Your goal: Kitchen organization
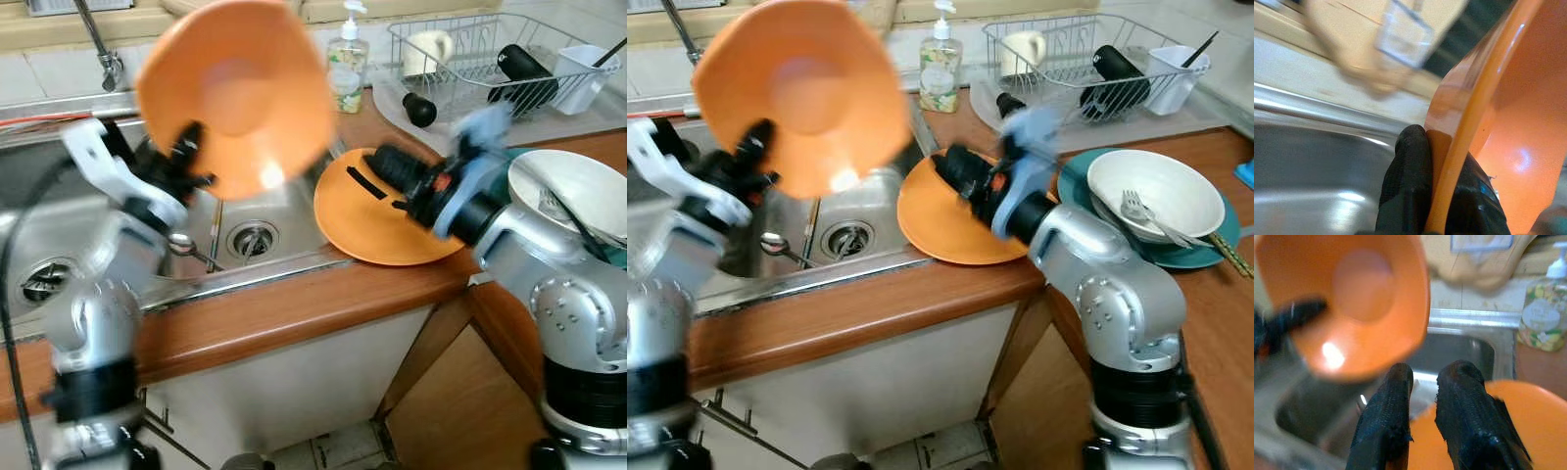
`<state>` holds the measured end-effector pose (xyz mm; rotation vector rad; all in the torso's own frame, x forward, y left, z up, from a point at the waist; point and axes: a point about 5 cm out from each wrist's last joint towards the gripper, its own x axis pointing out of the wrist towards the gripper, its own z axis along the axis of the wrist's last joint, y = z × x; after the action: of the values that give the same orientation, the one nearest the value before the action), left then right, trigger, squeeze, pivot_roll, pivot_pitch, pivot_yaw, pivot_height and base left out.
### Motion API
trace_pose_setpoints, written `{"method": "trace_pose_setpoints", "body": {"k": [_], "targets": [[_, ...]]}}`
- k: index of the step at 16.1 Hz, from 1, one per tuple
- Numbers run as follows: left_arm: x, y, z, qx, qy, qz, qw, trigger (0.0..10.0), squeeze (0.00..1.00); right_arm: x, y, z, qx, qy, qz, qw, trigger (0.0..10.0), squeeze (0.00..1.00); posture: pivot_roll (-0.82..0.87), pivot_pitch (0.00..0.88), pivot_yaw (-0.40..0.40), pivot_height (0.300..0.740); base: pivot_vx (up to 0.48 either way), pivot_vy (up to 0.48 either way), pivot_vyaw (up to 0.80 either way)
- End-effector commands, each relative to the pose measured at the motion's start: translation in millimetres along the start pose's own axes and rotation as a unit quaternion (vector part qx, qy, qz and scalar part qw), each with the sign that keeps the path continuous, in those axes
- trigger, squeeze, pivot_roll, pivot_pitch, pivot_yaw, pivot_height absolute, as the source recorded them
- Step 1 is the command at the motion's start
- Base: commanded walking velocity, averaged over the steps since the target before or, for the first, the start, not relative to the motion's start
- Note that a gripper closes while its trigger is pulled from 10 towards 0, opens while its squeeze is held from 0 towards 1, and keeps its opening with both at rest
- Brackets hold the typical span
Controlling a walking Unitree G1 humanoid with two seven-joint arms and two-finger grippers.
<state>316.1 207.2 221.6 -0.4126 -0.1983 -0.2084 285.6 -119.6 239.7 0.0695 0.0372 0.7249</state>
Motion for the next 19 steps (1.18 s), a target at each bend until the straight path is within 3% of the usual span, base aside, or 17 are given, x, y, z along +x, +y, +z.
{"method": "trace_pose_setpoints", "body": {"k": [1, 2, 3, 4, 5, 8, 10, 16, 17, 18, 19], "targets": [[6.7, 4.9, 1, 0.039, 0.007, 0.019, 0.999, 0.0, 0.00, 0.7, 8.7, -1, -0.028, 0.012, 0.016, 0.999, 10.0, 0.00, -0.03, 0.000, 0.044, 0.740, 0.000, 0.000, 0.00], [9.3, 8.6, 0, 0.048, 0.016, 0.032, 0.998, 0.0, 0.00, 0.7, 10.7, -1, -0.035, 0.018, 0.022, 0.999, 10.0, 0.00, -0.03, 0.000, 0.044, 0.740, 0.000, 0.000, 0.00], [17.1, 19.6, -9, 0.077, 0.064, 0.066, 0.993, 0.0, 0.00, 0.3, 16.1, -6, -0.055, 0.041, 0.039, 0.997, 10.0, 0.00, -0.03, 0.000, 0.044, 0.740, 0.000, 0.000, 0.00], [18.1, 21.1, -11, 0.084, 0.074, 0.068, 0.991, 0.0, 0.00, 0.2, 16.8, -6, -0.059, 0.044, 0.042, 0.996, 10.0, 0.00, -0.03, 0.000, 0.044, 0.740, 0.000, 0.000, 0.00], [21.3, 25.6, -23, 0.119, 0.115, 0.066, 0.984, 0.0, 0.00, 0.4, 18.2, -10, -0.070, 0.055, 0.048, 0.995, 10.0, 0.00, -0.03, 0.000, 0.043, 0.740, 0.000, 0.000, 0.00], [30.8, 35.5, -46, 0.164, 0.188, 0.072, 0.966, 6.4, 0.00, -0.4, 22.2, -16, -0.088, 0.074, 0.060, 0.992, 10.0, 0.00, -0.04, 0.000, 0.052, 0.740, 0.000, 0.000, 0.00], [34.3, 36.9, -58, 0.167, 0.226, 0.064, 0.957, 10.0, 0.00, -2.2, 25.4, -18, -0.091, 0.081, 0.071, 0.990, 10.0, 0.00, -0.04, 0.000, 0.058, 0.740, 0.000, 0.000, 0.00], [33.9, 37.1, -84, 0.181, 0.323, 0.029, 0.928, 10.0, 0.00, -5.2, 27.5, -25, -0.102, 0.100, 0.079, 0.987, 10.0, 0.00, -0.04, 0.000, 0.067, 0.740, 0.000, 0.000, 0.00], [33.2, 37.0, -87, 0.183, 0.332, 0.025, 0.925, 10.0, 0.38, -5.2, 27.4, -26, -0.102, 0.100, 0.078, 0.987, 10.0, 0.00, -0.04, 0.000, 0.067, 0.740, 0.000, 0.000, 0.00], [32.9, 37.3, -89, 0.185, 0.336, 0.023, 0.923, 10.0, 0.54, -5.1, 27.3, -26, -0.102, 0.101, 0.077, 0.987, 10.0, 0.00, -0.04, 0.000, 0.068, 0.740, 0.000, 0.000, 0.00], [32.5, 37.4, -90, 0.185, 0.339, 0.021, 0.922, 10.0, 0.60, -4.7, 26.8, -27, -0.102, 0.102, 0.075, 0.987, 10.0, 0.00, -0.04, 0.000, 0.069, 0.740, 0.000, 0.000, 0.00]]}}
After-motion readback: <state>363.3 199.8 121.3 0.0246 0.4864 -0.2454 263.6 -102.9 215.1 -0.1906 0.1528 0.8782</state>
